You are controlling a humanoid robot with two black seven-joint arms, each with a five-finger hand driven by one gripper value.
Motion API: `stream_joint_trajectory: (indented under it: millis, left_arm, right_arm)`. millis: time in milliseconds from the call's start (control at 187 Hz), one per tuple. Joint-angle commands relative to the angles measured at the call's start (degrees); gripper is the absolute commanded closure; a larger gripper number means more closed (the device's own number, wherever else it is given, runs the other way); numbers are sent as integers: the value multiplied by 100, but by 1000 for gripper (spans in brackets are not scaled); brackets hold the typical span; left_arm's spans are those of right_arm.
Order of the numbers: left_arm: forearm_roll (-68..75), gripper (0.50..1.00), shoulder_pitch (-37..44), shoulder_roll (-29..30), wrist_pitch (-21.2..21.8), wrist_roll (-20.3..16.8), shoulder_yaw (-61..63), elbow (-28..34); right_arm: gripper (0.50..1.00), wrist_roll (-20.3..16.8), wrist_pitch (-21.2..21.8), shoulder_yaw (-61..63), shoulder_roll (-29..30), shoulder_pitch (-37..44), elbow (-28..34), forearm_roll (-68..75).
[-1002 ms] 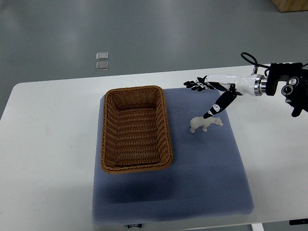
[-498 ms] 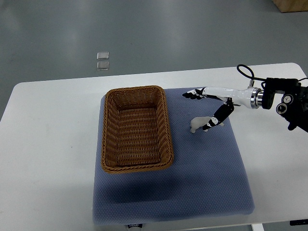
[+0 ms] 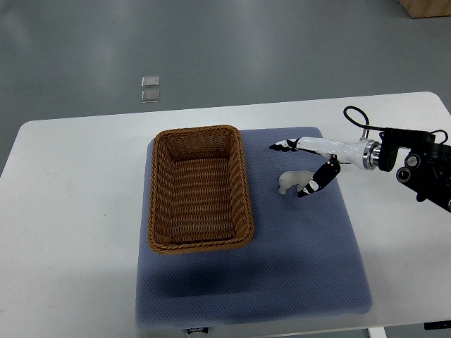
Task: Place white bear in brown basket with right hand
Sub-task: 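Close the right hand fingers around the white polar bear, then lift the bear with the right hand toward the wicker basket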
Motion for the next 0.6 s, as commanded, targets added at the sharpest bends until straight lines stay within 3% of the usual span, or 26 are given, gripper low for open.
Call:
stream_joint_trajectory:
  millis: [0,64,166,386,595]
  left_arm:
    - [4,500,0,0,-5,1,0,0]
    - [-5,500,0,0,-5,1,0,0]
    - [4,500,0,0,-5,1,0,0]
    - [4,500,0,0,-5,1,0,0]
    - [4,500,0,0,-5,1,0,-9]
  right_arm:
    - [593,-1,-19,-19,-9,2,-3,-12]
    - [603,-10,-28,-45,-9,10,-3,-47]
    - [668,-18,-46,-124,0,28,-11,-91]
    - [709,-27,-81,-168,79,19,-117,-100]
    - [810,-27,-81,-221,88,37,-135,-100]
